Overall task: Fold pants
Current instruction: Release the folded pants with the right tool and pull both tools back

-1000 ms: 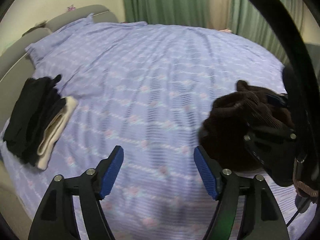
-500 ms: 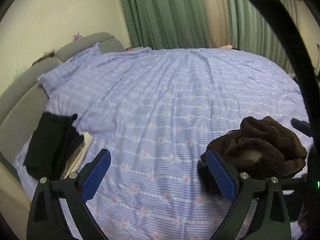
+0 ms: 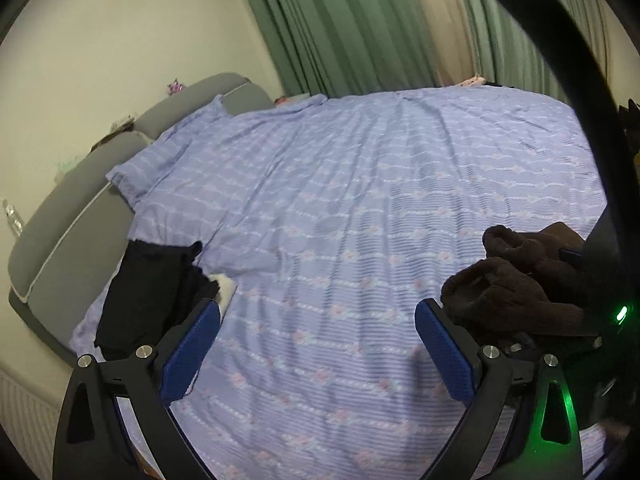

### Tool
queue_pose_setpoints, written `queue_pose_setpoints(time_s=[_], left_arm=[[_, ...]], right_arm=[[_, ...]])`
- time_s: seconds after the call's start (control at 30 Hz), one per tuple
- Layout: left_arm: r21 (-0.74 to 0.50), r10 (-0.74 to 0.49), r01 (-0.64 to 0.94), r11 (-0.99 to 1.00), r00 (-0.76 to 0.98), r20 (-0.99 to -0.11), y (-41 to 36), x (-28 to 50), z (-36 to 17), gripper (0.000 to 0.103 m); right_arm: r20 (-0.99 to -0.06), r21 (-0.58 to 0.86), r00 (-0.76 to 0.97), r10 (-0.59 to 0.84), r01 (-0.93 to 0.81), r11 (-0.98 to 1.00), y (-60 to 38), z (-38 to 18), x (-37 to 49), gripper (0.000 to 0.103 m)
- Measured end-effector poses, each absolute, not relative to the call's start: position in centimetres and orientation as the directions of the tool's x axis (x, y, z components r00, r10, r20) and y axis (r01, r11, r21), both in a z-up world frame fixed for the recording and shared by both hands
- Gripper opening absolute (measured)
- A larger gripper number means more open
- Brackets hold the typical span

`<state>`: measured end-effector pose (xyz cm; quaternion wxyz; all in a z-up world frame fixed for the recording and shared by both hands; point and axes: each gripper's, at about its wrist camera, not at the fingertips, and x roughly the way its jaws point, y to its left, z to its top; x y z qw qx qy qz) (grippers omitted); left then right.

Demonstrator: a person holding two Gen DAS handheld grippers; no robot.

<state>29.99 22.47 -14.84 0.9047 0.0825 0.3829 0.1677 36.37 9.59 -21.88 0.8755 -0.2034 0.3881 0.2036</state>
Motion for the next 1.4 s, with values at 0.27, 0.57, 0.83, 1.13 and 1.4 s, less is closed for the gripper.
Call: queue_pose_setpoints(time_s=[0.27, 0.57, 0.83, 1.13, 1.4], left_arm=[[0.158, 0.301, -0.271, 0.95, 0.643, -0.704, 24.8, 29.7, -14.9, 0.102], [0.115, 0.238, -0.224, 0.968, 0.669, -0.704, 24.7, 29.1, -15.2, 0.102], [0.024, 0.018, -0.001, 1.0, 0.705, -0.709, 19.4, 30.5, -16.1, 0.102], [-0.05, -0.08, 0.067, 0.996, 0.586, -0.806, 14.5, 37.8, -22.3, 0.102], [-0.047, -0.043, 0.0, 0.999, 0.402, -0.915, 12.8, 41.8, -28.6, 0.085]], right_arm=[[-0.829, 0.196, 0.386, 0.404, -0.476, 0.857, 7.4, -21.6, 40.1, 0.103], [-0.823, 0.178, 0.404, 0.4, -0.485, 0.856, 7.1, -21.3, 38.5, 0.103], [-0.775, 0.097, 0.584, 0.241, -0.267, 0.959, -3.0, -19.2, 34.7, 0.103], [-0.888, 0.163, 0.441, 0.134, 0.028, 0.986, -15.8, -28.0, 34.6, 0.103], [-0.899, 0.217, 0.385, 0.209, -0.022, 0.976, -15.1, -32.8, 36.8, 0.097]])
